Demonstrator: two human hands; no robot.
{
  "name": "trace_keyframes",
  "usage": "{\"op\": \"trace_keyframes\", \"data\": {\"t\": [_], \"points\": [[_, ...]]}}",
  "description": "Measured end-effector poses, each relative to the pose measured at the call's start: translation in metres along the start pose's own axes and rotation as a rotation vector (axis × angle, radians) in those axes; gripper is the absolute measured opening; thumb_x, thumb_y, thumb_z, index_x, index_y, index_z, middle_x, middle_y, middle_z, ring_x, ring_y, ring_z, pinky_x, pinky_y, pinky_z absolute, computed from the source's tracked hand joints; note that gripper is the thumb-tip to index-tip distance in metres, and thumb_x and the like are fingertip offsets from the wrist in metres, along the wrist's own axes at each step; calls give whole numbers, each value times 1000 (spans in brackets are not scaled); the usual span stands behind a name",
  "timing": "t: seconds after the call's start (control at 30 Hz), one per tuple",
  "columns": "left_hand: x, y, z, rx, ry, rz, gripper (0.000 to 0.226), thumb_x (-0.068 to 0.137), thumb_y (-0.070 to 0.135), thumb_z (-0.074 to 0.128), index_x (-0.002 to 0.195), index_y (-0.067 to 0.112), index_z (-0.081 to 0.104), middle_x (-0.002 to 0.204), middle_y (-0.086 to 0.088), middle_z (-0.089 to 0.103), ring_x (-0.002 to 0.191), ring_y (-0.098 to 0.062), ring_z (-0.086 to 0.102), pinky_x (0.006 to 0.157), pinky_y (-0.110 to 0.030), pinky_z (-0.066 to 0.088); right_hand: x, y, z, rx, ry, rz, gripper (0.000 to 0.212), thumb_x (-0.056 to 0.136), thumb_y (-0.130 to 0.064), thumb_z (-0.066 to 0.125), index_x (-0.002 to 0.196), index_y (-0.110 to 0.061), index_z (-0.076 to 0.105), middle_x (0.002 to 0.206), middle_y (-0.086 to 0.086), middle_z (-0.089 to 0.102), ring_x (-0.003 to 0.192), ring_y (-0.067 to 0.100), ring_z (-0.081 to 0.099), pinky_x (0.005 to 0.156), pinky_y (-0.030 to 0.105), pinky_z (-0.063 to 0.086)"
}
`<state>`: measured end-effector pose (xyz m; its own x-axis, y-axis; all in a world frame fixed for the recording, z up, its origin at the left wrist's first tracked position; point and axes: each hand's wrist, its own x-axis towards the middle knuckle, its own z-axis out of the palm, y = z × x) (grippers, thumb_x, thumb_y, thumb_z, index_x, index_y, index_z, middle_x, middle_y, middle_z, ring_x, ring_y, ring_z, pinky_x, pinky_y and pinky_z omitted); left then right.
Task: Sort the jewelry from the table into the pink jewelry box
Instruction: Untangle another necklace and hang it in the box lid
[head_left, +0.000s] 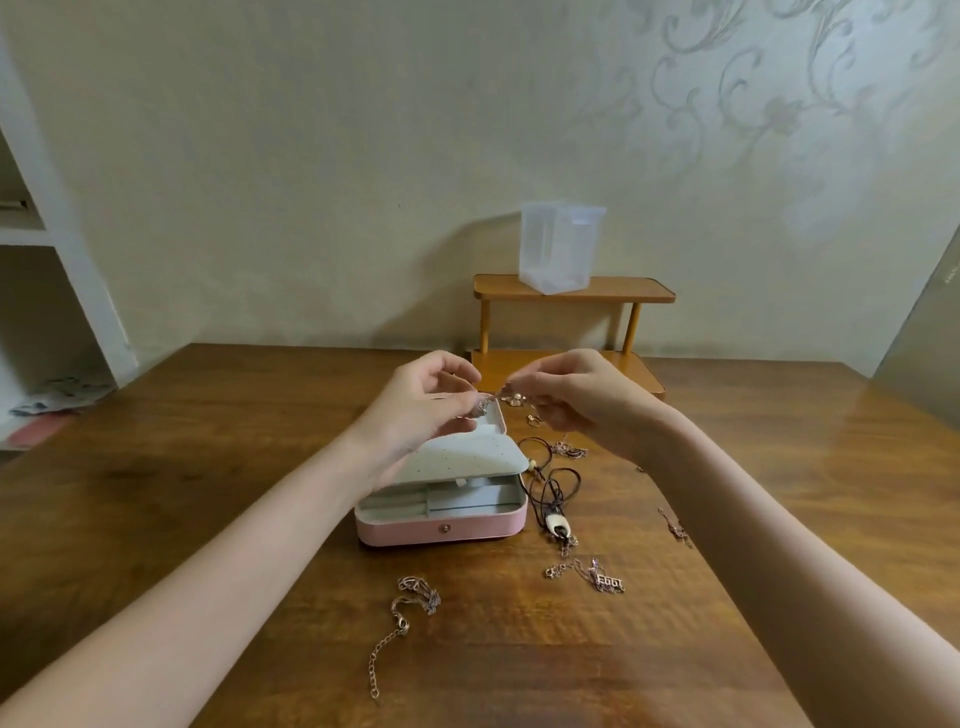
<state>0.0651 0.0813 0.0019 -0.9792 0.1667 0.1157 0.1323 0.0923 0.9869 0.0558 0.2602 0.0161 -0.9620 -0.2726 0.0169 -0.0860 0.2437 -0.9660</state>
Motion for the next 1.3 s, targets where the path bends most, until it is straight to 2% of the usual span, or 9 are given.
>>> {"op": "trace_keyframes", "data": {"t": [0.13, 0.2, 0.4, 0.6, 0.8, 0.9, 1.07, 1.17, 1.3], "points": [[5, -4, 4, 85, 69, 86, 15, 86, 0, 61, 88, 15, 60, 90, -7, 60, 79, -17, 64, 79, -31, 57, 4, 4, 2, -302, 59, -54, 10, 87, -17, 62, 93, -9, 66, 70, -1, 60, 54, 8, 47, 47, 15, 40], [8, -7, 7, 82, 107, 99, 15, 86, 1, 61, 87, 17, 60, 89, -5, 61, 82, -18, 64, 79, -31, 56, 7, 5, 4, -310, 120, -116, 16, 86, -19, 64, 94, -6, 69, 69, -1, 62, 55, 9, 49, 48, 15, 42], [15, -6, 17, 151, 171, 171, 12, 86, 7, 63, 87, 19, 61, 88, 0, 61, 91, -19, 63, 77, -23, 55, 10, 6, 6, -140, 30, -73, 10, 81, -17, 68, 81, -7, 71, 69, 1, 66, 56, 1, 57, 57, 14, 48], [14, -2, 13, -188, -76, 27, 22, 81, -2, 65, 95, 14, 61, 95, -8, 60, 90, -17, 60, 84, -24, 54, 10, 3, -9, 346, -145, 90, 11, 85, 1, 58, 77, -4, 60, 67, 3, 64, 59, 9, 61, 56, 17, 51], [17, -7, 21, 268, -94, 45, 23, 79, 3, 69, 94, 17, 60, 91, -8, 68, 73, -13, 64, 73, -23, 53, 13, 4, -5, 48, 3, 33, 7, 85, -2, 62, 78, -4, 61, 63, 2, 58, 55, 7, 53, 54, 16, 47], [20, -7, 21, 468, -71, 123, 13, 81, 11, 69, 91, 16, 63, 83, -3, 68, 70, -14, 62, 64, -21, 51, 14, 2, -10, 119, -1, 6, 15, 86, -3, 58, 72, -8, 57, 61, 1, 52, 54, 9, 46, 53, 19, 41], [18, -7, 13, 101, -79, -20, 5, 80, 9, 69, 84, 12, 68, 83, -5, 70, 74, -9, 66, 68, -17, 54, 14, 5, -22, 414, -7, 14, 24, 88, -2, 53, 67, -12, 54, 63, 2, 46, 63, 14, 48, 70, 27, 48], [15, -8, 14, -164, -103, -98, 13, 82, -4, 63, 86, 7, 68, 83, -7, 72, 75, -12, 69, 70, -20, 57, 12, 7, -20, 524, 10, 6, 20, 88, 1, 52, 73, -12, 56, 65, 3, 49, 61, 14, 53, 64, 26, 53], [16, -10, 15, 40, 31, 28, 15, 81, -6, 64, 80, 10, 65, 79, -8, 71, 70, -16, 69, 65, -22, 57, 10, 9, -17, 302, 15, -3, 6, 88, -2, 57, 90, -7, 58, 68, 3, 51, 55, 11, 51, 54, 21, 51]]}}
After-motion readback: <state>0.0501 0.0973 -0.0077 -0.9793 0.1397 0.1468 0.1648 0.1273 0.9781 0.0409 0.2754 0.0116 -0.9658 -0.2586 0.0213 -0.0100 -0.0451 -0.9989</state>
